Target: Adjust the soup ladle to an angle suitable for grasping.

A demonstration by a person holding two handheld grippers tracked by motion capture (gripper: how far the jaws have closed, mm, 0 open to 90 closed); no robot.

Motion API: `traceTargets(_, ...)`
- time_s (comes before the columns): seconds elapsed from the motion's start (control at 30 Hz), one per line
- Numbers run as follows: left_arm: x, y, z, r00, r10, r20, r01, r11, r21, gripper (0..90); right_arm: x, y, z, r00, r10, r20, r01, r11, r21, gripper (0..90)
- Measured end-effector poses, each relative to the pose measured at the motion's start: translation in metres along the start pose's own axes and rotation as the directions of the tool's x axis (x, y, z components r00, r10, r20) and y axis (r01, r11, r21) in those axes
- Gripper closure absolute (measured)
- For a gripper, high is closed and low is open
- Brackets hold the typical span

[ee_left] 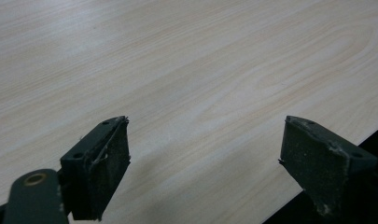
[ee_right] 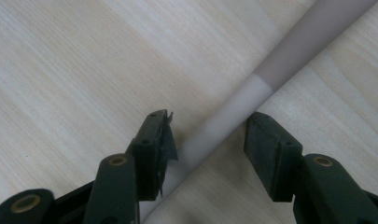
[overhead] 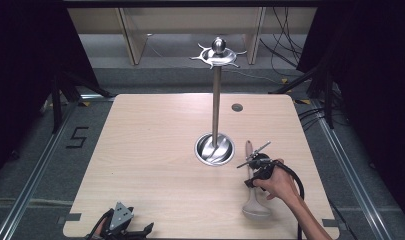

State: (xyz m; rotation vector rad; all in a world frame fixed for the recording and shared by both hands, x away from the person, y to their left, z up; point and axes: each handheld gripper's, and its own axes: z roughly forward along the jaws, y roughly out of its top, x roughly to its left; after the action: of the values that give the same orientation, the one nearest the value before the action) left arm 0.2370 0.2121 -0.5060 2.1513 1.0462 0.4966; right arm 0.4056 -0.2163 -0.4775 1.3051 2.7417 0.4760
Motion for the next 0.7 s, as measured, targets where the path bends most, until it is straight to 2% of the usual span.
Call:
traceTargets(0.03,-0.001,0.000,0.001,1.0000,-0.005,-0.008,0.005,0.9998,-0.017,14.9,0.000,0.000,0.000,1.0000,0.001,-0.001,-0.001,1.000,-0.001,51.3)
traceTargets(0.07,0.002,0.001,0.001,0.9997,0.026,0.000,-0.026,0.9995,-0.019,14.9,-0.001,0.000,0.000,1.0000,-0.004,-0.002,0.004,1.000,0.002,51.7)
traceTargets(0.1,0.002,0.001,0.001,0.9997,0.026,0.000,-0.026,0.9995,-0.019,14.9,-0.001,0.000,0.000,1.0000,-0.004,-0.002,0.004,1.000,0.002,51.7)
traceTargets(0.13,0.000,0.000,0.001,1.0000,0.007,-0.007,-0.007,0.9999,-0.016,14.9,0.001,0.000,0.000,0.9997,0.019,-0.016,-0.019,1.000,0.012,51.9)
traceTargets(0.17,0.000,0.000,0.000,1.0000,0.000,0.005,0.000,0.9999,-0.011,14.9,0.002,0.001,-0.001,0.9995,0.018,-0.024,-0.018,1.000,0.023,52.5)
traceTargets(0.2,-0.001,0.000,-0.001,0.9998,-0.017,0.011,0.017,0.9999,0.002,14.9,0.001,0.002,-0.001,0.9998,-0.006,-0.017,0.006,1.000,0.022,54.0)
traceTargets(0.3,0.000,0.000,-0.001,1.0000,0.005,0.008,-0.005,1.0000,0.002,14.9,0.001,0.004,-0.001,0.9997,-0.005,-0.024,0.006,0.999,0.036,55.3)
traceTargets(0.37,-0.001,0.000,0.001,0.9999,-0.006,-0.008,0.006,0.9999,-0.016,14.9,0.001,0.005,-0.001,0.9996,0.006,-0.028,-0.005,0.999,0.037,55.6)
traceTargets(0.4,0.000,0.000,0.000,0.9999,0.008,0.011,-0.008,0.9999,-0.012,14.9,0.001,0.005,0.000,0.9993,0.022,-0.030,-0.021,0.999,0.036,56.7)
traceTargets(0.43,0.000,0.000,0.000,0.9999,0.008,0.011,-0.008,0.9999,-0.012,14.9,0.001,0.005,0.000,0.9993,0.022,-0.030,-0.021,0.999,0.036,56.7)
traceTargets(0.47,-0.001,-0.001,0.001,0.9999,-0.010,0.000,0.010,0.9999,-0.012,14.9,-0.001,0.005,-0.001,0.9994,0.011,-0.033,-0.010,0.999,0.040,57.1)
traceTargets(0.53,0.003,0.001,0.001,0.9991,0.041,-0.004,-0.041,0.9991,-0.012,14.9,-0.002,0.005,0.000,0.9990,0.027,-0.037,-0.026,0.999,0.040,58.0)
traceTargets(0.57,0.003,0.001,0.002,0.9991,0.042,-0.002,-0.042,0.9989,-0.019,14.9,-0.003,0.005,0.000,0.9984,0.034,-0.046,-0.032,0.999,0.038,58.5)
traceTargets(0.63,0.003,0.001,0.001,0.9992,0.039,-0.002,-0.039,0.9992,-0.009,14.9,-0.003,0.006,0.000,0.9977,0.048,-0.049,-0.045,0.998,0.044,59.7)
traceTargets(0.67,0.002,0.000,0.002,0.9997,0.024,0.002,-0.024,0.9994,-0.024,14.9,-0.004,0.007,0.000,0.9968,0.058,-0.054,-0.055,0.997,0.051,60.7)
traceTargets(0.7,0.000,0.000,0.002,0.9999,-0.006,0.011,0.006,0.9998,-0.021,14.9,-0.009,0.008,0.001,0.9980,0.044,-0.044,-0.042,0.998,0.036,62.4)
